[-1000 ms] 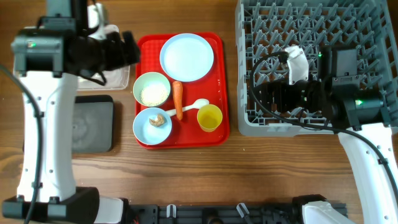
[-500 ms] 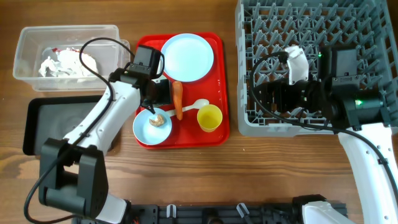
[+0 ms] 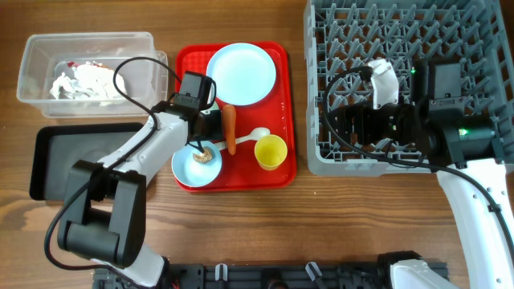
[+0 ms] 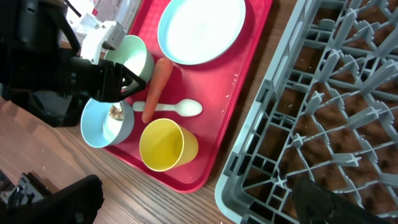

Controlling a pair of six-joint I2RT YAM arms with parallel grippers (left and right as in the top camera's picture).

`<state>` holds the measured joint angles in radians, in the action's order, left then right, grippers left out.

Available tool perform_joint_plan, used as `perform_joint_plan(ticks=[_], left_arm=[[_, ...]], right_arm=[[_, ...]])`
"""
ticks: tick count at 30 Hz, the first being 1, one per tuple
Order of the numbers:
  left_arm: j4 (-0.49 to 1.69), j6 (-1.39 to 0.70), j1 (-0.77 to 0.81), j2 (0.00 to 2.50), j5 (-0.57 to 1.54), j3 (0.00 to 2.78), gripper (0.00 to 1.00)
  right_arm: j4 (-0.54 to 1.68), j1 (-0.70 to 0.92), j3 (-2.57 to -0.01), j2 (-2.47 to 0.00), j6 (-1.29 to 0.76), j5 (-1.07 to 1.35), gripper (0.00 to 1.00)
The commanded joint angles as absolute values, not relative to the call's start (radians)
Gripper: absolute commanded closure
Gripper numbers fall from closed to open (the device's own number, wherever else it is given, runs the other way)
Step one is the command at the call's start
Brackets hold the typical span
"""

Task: Sort waste into correct bins and load items into the dishwasher rack
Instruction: 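Grasp the rim of the mint bowl of rice with the left gripper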

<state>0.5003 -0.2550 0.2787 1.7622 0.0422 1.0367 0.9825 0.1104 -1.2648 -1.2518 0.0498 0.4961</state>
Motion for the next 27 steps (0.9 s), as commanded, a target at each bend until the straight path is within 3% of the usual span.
perform_joint_plan(ticks=[1,2,4,7,11,22,27], left_arm=[[0.48,-0.239,0.278,1.781,0.025,1.028,0.54],[0.467,-0.24,0.278,1.781,0.025,1.028,0.56],[0.425,-0.244,0.278,1.781,0.025,1.028,0.73],[0.359,-0.277,0.278,1.78,0.029,1.028,0.87],[0.355,-0.277,0.278,1.78,0.029,1.028,0.96],[0.365,-0.266,0.278,1.747,0.108,1.029,0.96],[0.54,-0.266,0.278,1.705,0.104,1.12,0.96]], right_arm=[[0.981,0.113,-1.261,-1.26,0.041,0.495,0.0],[0.981,0.113,-1.261,-1.26,0.041,0.495,0.0],[0.981,0.113,-1.261,-1.26,0.041,0.494,0.0],[0.981,0.113,-1.261,-1.26,0.041,0.494,0.0],[0.979,0.113,-1.261,-1.26,0.041,0.494,0.01],[0.98,0.113,-1.261,-1.259,0.042,0.494,0.0],[0.979,0.113,-1.261,-1.259,0.042,0.494,0.0]])
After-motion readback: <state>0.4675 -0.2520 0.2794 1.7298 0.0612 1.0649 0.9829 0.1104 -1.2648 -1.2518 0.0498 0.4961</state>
